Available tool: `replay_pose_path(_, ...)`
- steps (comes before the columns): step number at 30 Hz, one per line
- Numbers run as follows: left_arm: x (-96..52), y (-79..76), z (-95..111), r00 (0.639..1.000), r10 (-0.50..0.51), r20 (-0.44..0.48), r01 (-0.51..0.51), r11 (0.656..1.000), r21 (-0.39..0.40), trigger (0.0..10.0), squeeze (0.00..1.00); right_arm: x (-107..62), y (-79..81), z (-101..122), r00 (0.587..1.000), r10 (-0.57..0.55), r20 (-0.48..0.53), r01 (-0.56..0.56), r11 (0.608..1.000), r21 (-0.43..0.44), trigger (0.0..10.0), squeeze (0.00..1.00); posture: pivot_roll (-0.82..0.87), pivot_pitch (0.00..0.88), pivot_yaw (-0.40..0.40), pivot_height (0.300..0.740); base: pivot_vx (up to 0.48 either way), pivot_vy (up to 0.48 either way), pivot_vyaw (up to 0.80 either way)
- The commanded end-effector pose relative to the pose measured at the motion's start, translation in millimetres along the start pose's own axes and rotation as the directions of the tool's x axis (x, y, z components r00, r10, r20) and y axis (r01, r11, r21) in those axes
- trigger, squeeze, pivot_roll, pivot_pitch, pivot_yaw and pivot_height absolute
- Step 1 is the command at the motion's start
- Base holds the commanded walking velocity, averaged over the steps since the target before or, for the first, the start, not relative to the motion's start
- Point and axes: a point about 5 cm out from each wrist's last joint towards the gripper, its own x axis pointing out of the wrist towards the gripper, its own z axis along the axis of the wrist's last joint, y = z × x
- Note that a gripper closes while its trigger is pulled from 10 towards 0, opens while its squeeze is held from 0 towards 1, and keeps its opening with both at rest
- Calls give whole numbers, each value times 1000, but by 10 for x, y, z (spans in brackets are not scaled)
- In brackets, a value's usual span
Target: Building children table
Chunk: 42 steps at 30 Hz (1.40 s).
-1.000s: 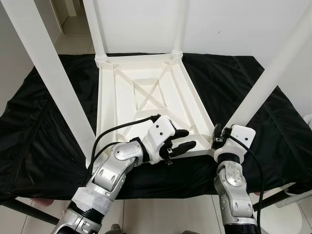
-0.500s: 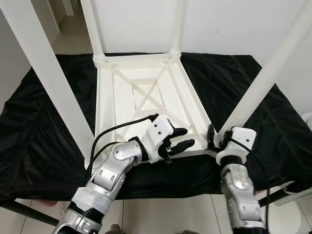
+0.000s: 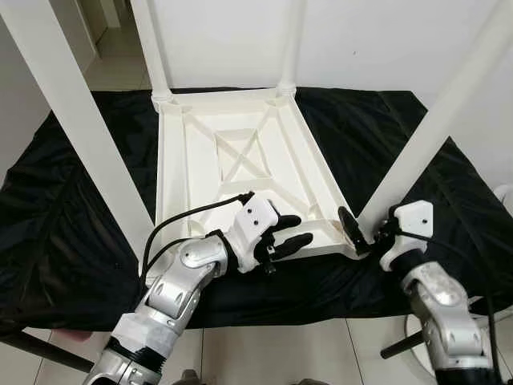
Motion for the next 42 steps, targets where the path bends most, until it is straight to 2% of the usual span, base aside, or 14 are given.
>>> replay_pose_path(1, 7, -46, 20, 999, -38, 1, 38, 999, 3, 10000, 0, 11, 29, -53, 999, 48, -20, -48, 999, 14, 10000, 0, -1, 0, 3, 740, 0, 0, 0)
replay_pose_path(4, 15, -63, 7, 999, -45, -13, 45, 999, 9, 10000, 0, 29, -4, -79, 997, 71, -37, -72, 997, -10, 9333, 0, 3, 0, 0, 740, 0, 0, 0)
replay_pose_path(5, 20, -69, 0, 999, -48, -20, 48, 999, 12, 10000, 0, 30, -12, -94, 996, 80, -44, -80, 997, -12, 1686, 0, 7, 0, -4, 740, 0, 0, 0)
replay_pose_path(6, 20, -69, 0, 999, -48, -20, 48, 999, 12, 10000, 0, 30, -12, -94, 996, 80, -44, -80, 997, -12, 1686, 0, 7, 0, -4, 740, 0, 0, 0)
replay_pose_path(7, 22, -73, -4, 998, -50, -24, 50, 999, 13, 10000, 0, 23, -7, -111, 994, 95, -49, -95, 996, 1, 0, 0, 7, 0, -5, 740, 0, 0, 0)
replay_pose_path(13, 29, -77, -6, 998, -52, -28, 53, 999, 12, 10000, 0, -11, 24, -154, 991, 124, -59, -122, 992, 38, 0, 0, 4, 0, -5, 740, 0, 0, 0)
replay_pose_path(21, 67, -57, 9, 1000, -26, -16, 26, 999, 23, 10000, 0, -84, 125, -199, 999, 34, -20, -31, 991, 128, 0, 0, -3, 0, -6, 740, 0, 0, 0)
replay_pose_path(22, 68, -56, 10, 1000, -25, -16, 26, 999, 25, 10000, 0, -77, 132, -210, 999, -10, -31, 14, 993, 121, 10000, 0, -4, 0, -6, 740, 0, 0, 0)
replay_pose_path(27, 62, -58, 7, 1000, -26, -16, 26, 999, 26, 10000, 0, -68, 159, -201, 995, -92, -33, 95, 988, 119, 10000, 0, -7, 0, -4, 740, 0, 0, 0)
replay_pose_path(28, 55, -64, 4, 999, -28, -16, 28, 999, 27, 10000, 0, -60, 140, -226, 974, -216, -68, 222, 969, 107, 10000, 0, -6, 0, -5, 740, 0, 0, 0)
replay_pose_path(33, 45, -68, 1, 999, -31, -17, 31, 999, 28, 10000, 0, -63, 144, -230, 939, -335, -83, 342, 934, 99, 10000, 0, -6, 0, -5, 740, 0, 0, 0)
replay_pose_path(39, 42, -69, -8, 999, -33, -21, 34, 999, 35, 10000, 0, -22, 296, -221, 835, -535, -127, 549, 824, 136, 10000, 0, -2, 0, -8, 740, 0, 0, 0)
replay_pose_path(41, 41, -63, -9, 999, -32, -21, 33, 999, 37, 10000, 0, 5, 355, -244, 761, -628, -163, 648, 749, 140, 10000, 0, -1, 0, -11, 740, 0, 0, 0)
replay_pose_path(42, 41, -63, -9, 999, -32, -21, 33, 999, 37, 10000, 0, 5, 355, -244, 761, -628, -163, 648, 749, 140, 10000, 0, -1, 0, -11, 740, 0, 0, 0)
